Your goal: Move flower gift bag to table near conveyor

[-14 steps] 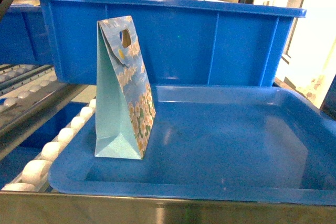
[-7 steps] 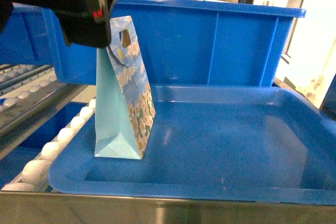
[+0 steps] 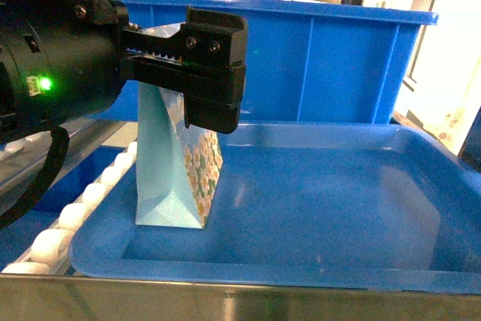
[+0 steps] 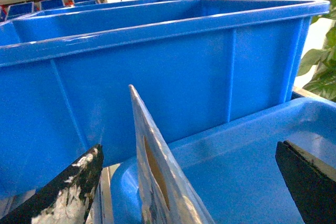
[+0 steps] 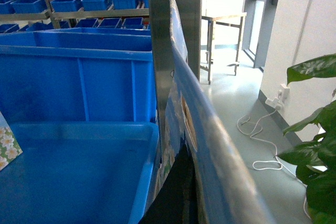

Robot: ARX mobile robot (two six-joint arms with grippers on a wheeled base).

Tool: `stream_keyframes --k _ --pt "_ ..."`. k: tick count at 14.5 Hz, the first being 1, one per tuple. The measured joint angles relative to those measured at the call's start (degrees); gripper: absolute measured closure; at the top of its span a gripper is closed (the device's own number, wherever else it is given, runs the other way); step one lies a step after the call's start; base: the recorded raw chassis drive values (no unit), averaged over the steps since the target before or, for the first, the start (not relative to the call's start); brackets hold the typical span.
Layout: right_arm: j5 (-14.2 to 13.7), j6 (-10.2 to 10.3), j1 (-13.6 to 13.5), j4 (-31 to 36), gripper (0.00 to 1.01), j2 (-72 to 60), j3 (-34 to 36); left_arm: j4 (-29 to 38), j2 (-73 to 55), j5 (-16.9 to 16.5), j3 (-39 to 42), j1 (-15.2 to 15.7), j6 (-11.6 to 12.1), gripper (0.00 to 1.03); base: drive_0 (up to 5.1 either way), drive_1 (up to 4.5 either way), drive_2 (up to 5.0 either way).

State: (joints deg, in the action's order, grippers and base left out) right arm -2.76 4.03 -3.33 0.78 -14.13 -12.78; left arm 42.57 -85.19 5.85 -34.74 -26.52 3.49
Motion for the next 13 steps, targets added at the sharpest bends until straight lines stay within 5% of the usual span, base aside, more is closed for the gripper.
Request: stream_keyframes --k 2,3,9,13 --pt "0.0 0.0 0.0 0.0 0.99 0.0 0.0 -1.2 -1.3 0.2 -1.4 0.0 0.0 0.05 0.0 0.00 0.0" --pt "0.0 0.0 0.0 0.0 0.99 0.0 0.0 -2.0 -1.7 0.1 -1.9 -0.2 -0.1 0.13 0.0 0.00 0.0" --pt "0.0 0.0 0.0 0.0 0.99 0.0 0.0 -2.9 -1.9 2.3 -1.9 -0.4 -3.1 0.95 0.0 0.00 0.0" --pt "0.0 0.0 0.0 0.0 0.99 0.0 0.0 -1.1 0.2 5.9 0.2 0.3 -3.3 1.01 0.0 0.00 0.0"
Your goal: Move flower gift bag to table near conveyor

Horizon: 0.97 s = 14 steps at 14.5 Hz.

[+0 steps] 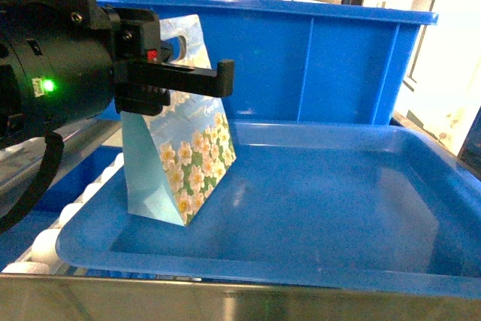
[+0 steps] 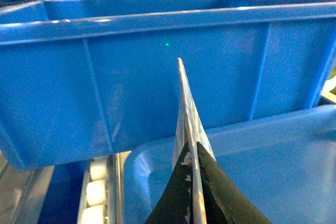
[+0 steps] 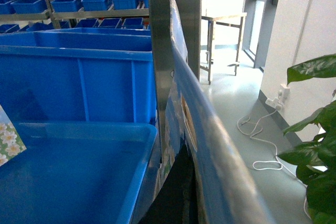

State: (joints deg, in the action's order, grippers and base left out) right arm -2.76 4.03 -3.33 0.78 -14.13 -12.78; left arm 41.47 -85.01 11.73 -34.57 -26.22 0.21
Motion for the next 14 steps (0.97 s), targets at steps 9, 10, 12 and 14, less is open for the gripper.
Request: stream_keyframes --k 9,10,12,14 --pt "0.0 0.0 0.0 0.0 0.99 0.0 0.0 -3.2 22.8 4.2 9.3 6.2 0.1 1.01 0.0 0.00 0.0" --pt "0.0 0.0 0.0 0.0 0.99 0.0 0.0 -6.0 27.4 4.2 11.3 7.1 0.2 1.01 0.0 0.00 0.0" --pt "0.0 0.0 0.0 0.0 0.99 0.0 0.0 -13.0 37.1 3.6 13.6 9.4 0.3 1.01 0.0 0.00 0.0" --pt "0.0 0.0 0.0 0.0 0.99 0.0 0.0 -19.2 45.8 3.1 14.8 11.8 0.8 1.01 0.0 0.00 0.0"
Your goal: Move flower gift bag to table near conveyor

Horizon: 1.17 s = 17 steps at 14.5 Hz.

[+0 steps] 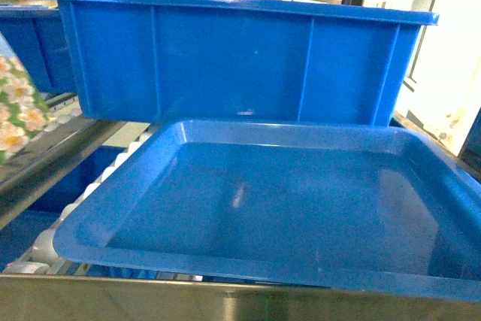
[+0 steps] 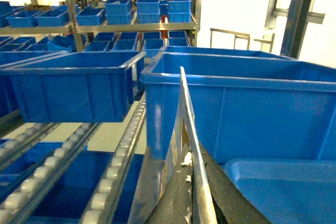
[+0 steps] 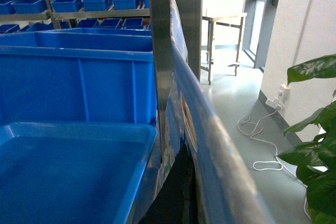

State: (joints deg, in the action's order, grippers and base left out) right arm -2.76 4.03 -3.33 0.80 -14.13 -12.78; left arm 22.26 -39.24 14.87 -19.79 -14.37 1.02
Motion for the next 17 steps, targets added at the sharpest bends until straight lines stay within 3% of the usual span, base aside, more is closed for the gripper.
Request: stream_keyframes --k 2,5,8,17 --pt "0.0 0.0 0.0 0.0 0.99 0.0 0.0 -6.3 8.0 -0.2 1.3 2.0 0.8 1.01 0.0 0.00 0.0" --pt "0.0 0.0 0.0 0.0 0.99 0.0 0.0 -13.0 15.5 1.4 2.3 1.8 1.2 1.01 0.0 0.00 0.0" --pt "0.0 0.0 0.0 0.0 0.99 0.0 0.0 -13.0 15.6 1.6 2.3 1.8 1.2 1.01 0.0 0.00 0.0" --pt "0.0 0.0 0.0 0.0 0.99 0.0 0.0 -13.0 15.6 1.6 2.3 1.7 1.2 1.01 -4.9 2.29 2.7"
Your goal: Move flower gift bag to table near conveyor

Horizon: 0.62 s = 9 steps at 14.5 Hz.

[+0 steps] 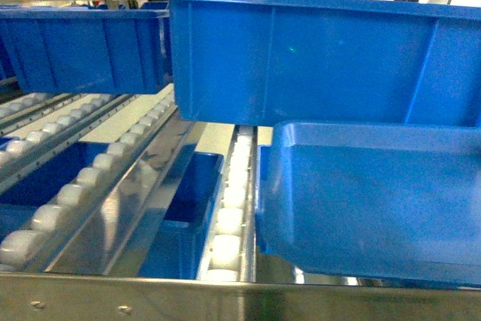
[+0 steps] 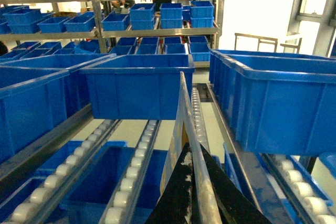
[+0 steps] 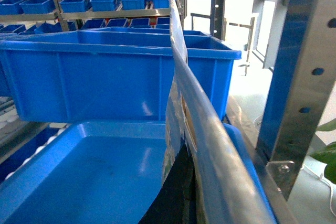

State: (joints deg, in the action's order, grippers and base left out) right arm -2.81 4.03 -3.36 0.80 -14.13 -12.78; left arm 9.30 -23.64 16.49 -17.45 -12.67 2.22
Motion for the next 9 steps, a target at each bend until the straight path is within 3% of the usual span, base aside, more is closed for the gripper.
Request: stream_keyframes --k 9 --pt "0.0 0.0 0.0 -0.3 0.99 0.0 0.1 -0.1 0.0 0.0 0.0 0.0 0.0 1.01 -4.8 1.57 3.5"
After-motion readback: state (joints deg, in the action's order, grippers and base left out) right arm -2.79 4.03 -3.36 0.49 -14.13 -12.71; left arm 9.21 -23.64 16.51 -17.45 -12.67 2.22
